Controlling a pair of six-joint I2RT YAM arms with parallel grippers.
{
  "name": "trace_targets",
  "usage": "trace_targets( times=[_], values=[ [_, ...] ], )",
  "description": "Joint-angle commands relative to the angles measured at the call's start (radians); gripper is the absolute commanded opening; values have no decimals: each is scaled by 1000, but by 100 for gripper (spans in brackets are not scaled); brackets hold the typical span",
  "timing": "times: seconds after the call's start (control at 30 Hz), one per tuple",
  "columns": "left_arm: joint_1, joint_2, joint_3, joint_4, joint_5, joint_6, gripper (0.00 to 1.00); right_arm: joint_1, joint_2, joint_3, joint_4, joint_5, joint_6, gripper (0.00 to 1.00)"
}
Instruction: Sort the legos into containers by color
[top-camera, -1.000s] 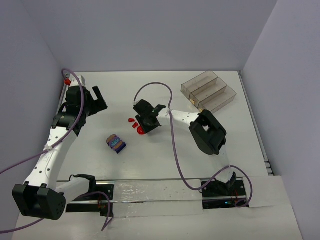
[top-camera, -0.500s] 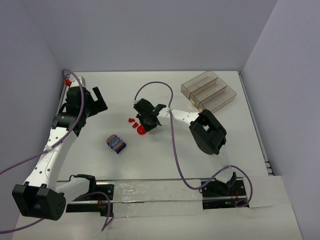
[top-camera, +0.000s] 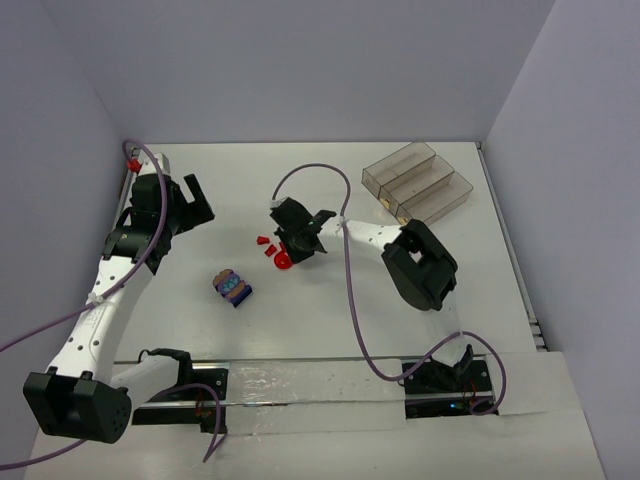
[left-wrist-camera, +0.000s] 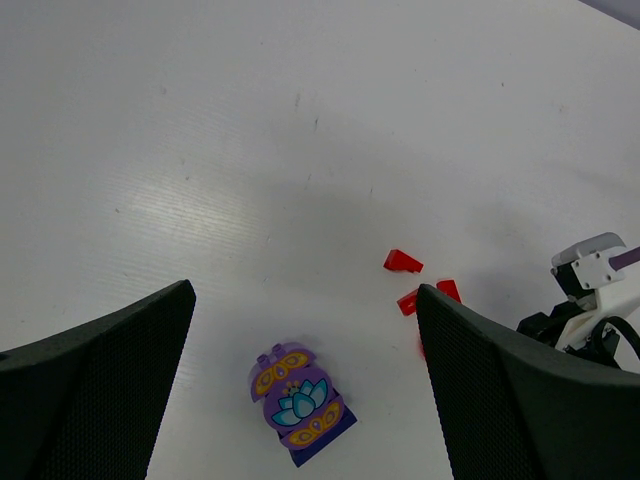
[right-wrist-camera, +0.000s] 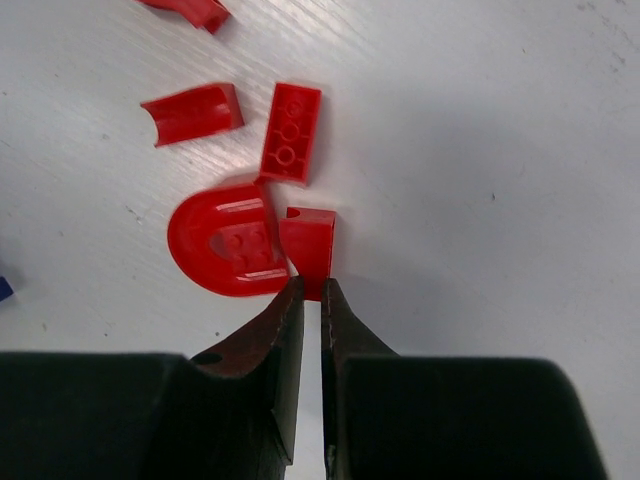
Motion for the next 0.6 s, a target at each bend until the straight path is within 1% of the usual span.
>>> trace_targets(
  times=[0.0,0.17,0.33,0.57],
  values=[
    [-3,0,18,14,18,-7,99,-44,-109,-40,5,33,20,12],
    [-3,5,23,21,45,-2,99,-96,-181,-82,-1,28,25,12],
    [-4,0,19,26,33,-9,99,-164,-240,-111,1,24,22,12],
    [-4,3,15,19,33,-8,99,-193,-238,-146,10,17,24,11]
  ],
)
